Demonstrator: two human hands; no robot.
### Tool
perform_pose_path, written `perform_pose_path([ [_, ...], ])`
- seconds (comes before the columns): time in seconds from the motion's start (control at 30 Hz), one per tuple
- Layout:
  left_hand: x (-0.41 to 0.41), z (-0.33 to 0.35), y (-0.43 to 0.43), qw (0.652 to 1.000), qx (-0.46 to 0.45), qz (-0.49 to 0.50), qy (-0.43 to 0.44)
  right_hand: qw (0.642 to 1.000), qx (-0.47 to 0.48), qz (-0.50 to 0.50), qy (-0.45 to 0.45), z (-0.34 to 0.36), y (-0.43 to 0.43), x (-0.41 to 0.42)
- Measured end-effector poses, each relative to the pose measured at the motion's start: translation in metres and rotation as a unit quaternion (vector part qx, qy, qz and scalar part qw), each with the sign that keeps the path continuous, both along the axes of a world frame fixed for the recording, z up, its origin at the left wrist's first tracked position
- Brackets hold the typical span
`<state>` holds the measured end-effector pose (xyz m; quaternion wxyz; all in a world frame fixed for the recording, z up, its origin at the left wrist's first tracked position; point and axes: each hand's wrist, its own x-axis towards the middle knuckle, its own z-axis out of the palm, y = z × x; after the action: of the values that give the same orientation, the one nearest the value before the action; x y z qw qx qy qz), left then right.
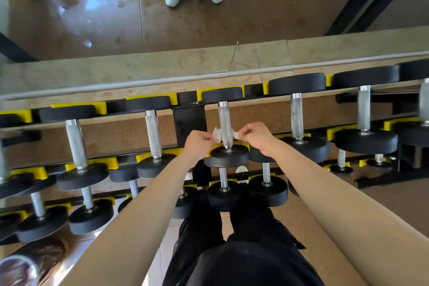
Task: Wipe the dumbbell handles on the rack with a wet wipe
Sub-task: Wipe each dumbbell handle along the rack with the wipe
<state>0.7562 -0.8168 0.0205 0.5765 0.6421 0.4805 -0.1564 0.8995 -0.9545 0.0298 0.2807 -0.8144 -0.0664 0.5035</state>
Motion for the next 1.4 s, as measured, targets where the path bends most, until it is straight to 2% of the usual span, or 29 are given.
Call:
perform_pose_path([
  [0.1, -0.018, 0.004, 0.0, 0.995, -0.011, -0.096, 0.014, 0.996, -0.027, 0.078, -0.031, -0.003, 0.01, -0.013],
  [0.27, -0.01, 0.0, -0.007, 0.985, 0.082, -0.144, 0.039, 0.972, -0.061, 0.212, -0.078, 0.013, -0.007, -0.005],
  [0.37, -0.005, 0.004, -0.012, 0.972, 0.117, -0.2, 0.049, 0.965, -0.067, 0.231, -0.101, 0.021, -0.016, -0.004],
  [0.43, -0.006, 0.011, -0.007, 0.961, 0.121, -0.248, 0.018, 0.966, -0.066, 0.223, -0.112, 0.019, -0.014, -0.012],
  [0.57, -0.022, 0.044, 0.003, 0.955, 0.049, -0.284, -0.076, 0.963, -0.076, 0.228, -0.121, 0.01, -0.006, -0.032],
  [0.63, -0.032, 0.055, 0.001, 0.965, 0.011, -0.24, -0.105, 0.97, -0.069, 0.197, -0.124, 0.014, -0.009, -0.037],
  [0.7, -0.038, 0.061, -0.003, 0.981, -0.095, -0.099, -0.135, 0.985, -0.039, 0.125, -0.115, 0.027, -0.017, -0.043],
  [0.73, -0.038, 0.063, -0.007, 0.976, -0.156, -0.02, -0.15, 0.99, -0.02, 0.082, -0.109, 0.035, -0.023, -0.046],
  [0.8, -0.035, 0.067, -0.017, 0.945, -0.257, 0.11, -0.172, 0.998, 0.014, -0.018, -0.063, 0.052, -0.035, -0.056],
  [0.87, -0.029, 0.069, -0.032, 0.913, -0.321, 0.178, -0.178, 0.98, 0.083, -0.167, 0.062, 0.07, -0.049, -0.068],
  [0.93, -0.019, 0.07, -0.05, 0.907, -0.341, 0.179, -0.172, 0.936, 0.156, -0.277, 0.15, 0.082, -0.067, -0.074],
  [1.0, -0.011, 0.071, -0.07, 0.926, -0.314, 0.126, -0.168, 0.921, 0.197, -0.295, 0.162, 0.088, -0.085, -0.078],
  [1.13, 0.001, 0.067, -0.116, 0.975, -0.151, 0.034, -0.159, 0.939, 0.186, -0.277, 0.077, 0.085, -0.12, -0.068],
  [1.27, 0.013, 0.051, -0.167, 0.987, -0.082, 0.065, -0.12, 0.97, 0.116, -0.205, -0.065, 0.084, -0.154, -0.015],
  [1.4, 0.037, 0.041, -0.212, 0.988, -0.019, 0.115, -0.101, 0.973, 0.077, -0.132, -0.173, 0.075, -0.178, 0.064],
])
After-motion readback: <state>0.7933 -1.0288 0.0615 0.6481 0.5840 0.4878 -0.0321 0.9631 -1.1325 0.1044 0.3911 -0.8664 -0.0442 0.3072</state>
